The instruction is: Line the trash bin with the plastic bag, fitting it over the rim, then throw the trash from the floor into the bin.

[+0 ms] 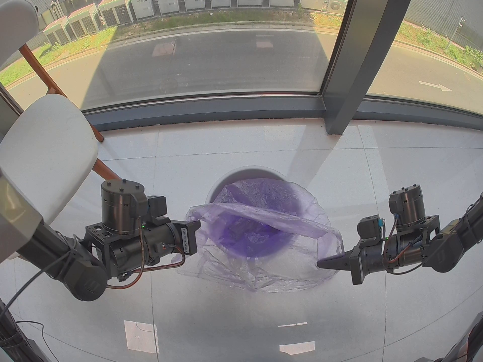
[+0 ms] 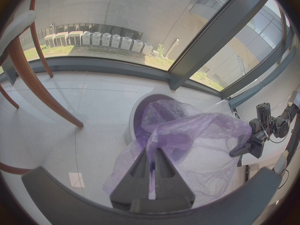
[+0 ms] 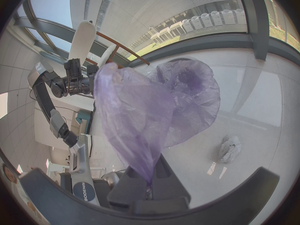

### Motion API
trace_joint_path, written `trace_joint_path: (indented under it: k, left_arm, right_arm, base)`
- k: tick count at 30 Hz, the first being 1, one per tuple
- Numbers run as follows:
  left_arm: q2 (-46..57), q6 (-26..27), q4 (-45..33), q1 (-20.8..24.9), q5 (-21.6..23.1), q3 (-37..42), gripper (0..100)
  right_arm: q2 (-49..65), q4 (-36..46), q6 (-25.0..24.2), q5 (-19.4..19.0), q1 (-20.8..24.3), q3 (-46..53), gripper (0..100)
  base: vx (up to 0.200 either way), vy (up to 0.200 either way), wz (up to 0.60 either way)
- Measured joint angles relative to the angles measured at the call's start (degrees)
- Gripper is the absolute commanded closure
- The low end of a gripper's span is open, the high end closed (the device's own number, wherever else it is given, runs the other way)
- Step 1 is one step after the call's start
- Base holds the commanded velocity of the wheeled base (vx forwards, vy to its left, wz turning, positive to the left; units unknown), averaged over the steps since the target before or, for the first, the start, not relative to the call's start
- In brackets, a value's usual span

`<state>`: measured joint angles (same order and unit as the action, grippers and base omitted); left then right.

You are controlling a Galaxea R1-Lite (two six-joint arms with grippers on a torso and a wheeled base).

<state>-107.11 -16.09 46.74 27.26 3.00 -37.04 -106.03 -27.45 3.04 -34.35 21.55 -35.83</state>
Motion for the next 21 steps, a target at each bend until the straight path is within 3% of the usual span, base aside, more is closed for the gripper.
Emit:
trace_joint_path:
  k: [5,16,21]
  left_arm:
    - [-3.43,0.09,4.44,2.23,-1.41,0.38,100]
    - [-7.91,0.13,4.94,3.94,-2.62,0.55,100]
    - [-9.33,0.15,5.01,3.77,-3.21,0.94,100]
  right_arm:
    - [-2.45,-0.13,2.88,0.0,0.07,0.88,100]
    - [-7.63,-0.21,5.01,0.26,1.02,0.91,100]
    - [-10.73,-0.38,4.99,3.24,0.74,-0.63,100]
  base:
    - [0.0,0.0,0.0]
    - [0.0,0.0,0.0]
    - [0.0,0.0,0.0]
